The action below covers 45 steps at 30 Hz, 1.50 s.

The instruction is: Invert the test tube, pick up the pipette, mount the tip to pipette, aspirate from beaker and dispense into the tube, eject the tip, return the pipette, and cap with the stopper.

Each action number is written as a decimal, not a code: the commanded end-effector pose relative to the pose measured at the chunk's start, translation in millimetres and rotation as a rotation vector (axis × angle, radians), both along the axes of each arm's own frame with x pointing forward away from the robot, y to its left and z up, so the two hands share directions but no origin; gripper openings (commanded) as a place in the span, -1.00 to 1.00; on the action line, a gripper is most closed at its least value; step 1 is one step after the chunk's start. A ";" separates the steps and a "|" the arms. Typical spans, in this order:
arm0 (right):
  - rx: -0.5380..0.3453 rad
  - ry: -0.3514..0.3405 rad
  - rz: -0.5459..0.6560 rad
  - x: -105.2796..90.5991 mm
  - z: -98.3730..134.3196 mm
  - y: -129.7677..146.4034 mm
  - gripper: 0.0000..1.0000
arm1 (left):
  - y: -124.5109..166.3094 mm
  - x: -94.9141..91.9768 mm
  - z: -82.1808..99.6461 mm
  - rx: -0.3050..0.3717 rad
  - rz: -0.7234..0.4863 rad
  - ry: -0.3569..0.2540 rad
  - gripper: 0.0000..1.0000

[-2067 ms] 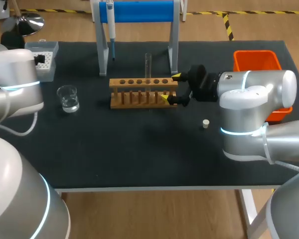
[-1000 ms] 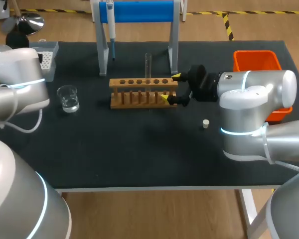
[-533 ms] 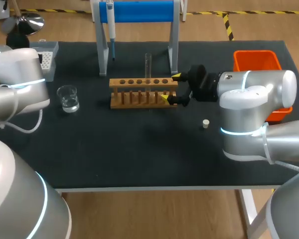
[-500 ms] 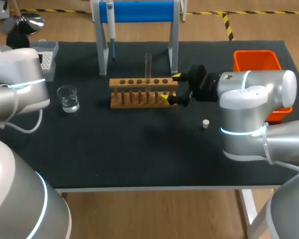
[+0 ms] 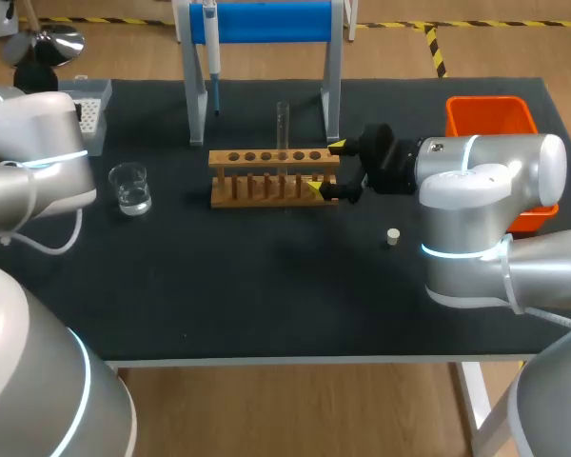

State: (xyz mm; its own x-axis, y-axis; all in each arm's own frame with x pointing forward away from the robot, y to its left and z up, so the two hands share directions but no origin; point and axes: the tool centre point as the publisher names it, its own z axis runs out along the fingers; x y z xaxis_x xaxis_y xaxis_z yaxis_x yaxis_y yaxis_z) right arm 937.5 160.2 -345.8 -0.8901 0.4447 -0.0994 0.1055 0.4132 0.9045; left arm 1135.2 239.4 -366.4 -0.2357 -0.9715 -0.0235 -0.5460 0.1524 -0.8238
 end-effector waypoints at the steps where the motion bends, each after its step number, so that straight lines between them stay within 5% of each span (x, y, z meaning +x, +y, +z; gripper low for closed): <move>1: 0.003 -0.002 0.000 -0.3 -0.9 -0.3 1.00 | 0.5 3.8 -2.0 0.001 -0.003 0.004 -0.76; 4: 0.003 -0.002 0.000 -0.3 -0.9 -0.3 1.00 | 0.5 4.2 -2.6 0.001 -0.004 0.007 -1.00; 19: 0.003 -0.002 0.000 -0.3 -0.9 -0.3 1.00 | 0.6 3.4 3.0 0.010 0.002 0.003 -1.00; 45: 0.003 -0.002 0.000 -0.3 -0.9 -0.3 1.00 | 4.2 1.6 62.7 0.099 0.036 -0.064 -1.00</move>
